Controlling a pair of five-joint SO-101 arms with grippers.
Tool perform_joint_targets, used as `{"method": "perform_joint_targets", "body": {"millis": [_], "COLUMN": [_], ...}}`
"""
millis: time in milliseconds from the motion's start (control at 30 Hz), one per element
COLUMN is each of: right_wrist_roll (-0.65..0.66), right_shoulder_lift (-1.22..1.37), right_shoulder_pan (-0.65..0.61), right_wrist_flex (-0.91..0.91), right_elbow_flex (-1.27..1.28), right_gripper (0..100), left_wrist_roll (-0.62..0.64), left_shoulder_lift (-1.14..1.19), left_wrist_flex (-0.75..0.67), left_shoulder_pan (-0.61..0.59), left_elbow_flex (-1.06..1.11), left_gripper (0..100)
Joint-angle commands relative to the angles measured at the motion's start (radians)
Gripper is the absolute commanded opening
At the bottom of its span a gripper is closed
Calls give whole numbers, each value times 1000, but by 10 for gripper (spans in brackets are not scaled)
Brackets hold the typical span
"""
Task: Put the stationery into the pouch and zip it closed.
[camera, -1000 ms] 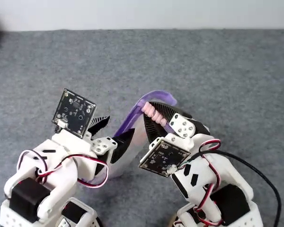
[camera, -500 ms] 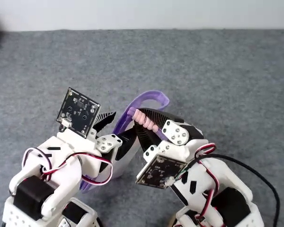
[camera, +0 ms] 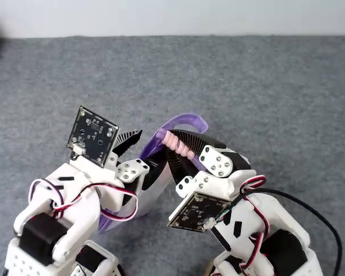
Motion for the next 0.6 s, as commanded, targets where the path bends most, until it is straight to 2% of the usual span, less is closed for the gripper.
{"method": "perform_joint_targets", "body": {"millis": [0,133,367,567], "right_wrist_roll": [8,8,8,8], "right_shoulder_lift": [12,12,12,12], "right_shoulder_pan": [-15,-15,-13,-8], "right_wrist_flex": [-15,-15,-15,-13], "right_elbow_flex": [-49,-49,-49,-49], "right_gripper": [7,7,7,7], "left_wrist_roll": [5,5,5,6], "left_shoulder_lift": [5,5,-3,-3], "left_wrist_flex": [-46,-44,-44,-44], "left_shoulder_pan": [14,14,14,14], "left_elbow_flex": [2,2,-5,-7], "left_gripper": [206,194,35,14]}}
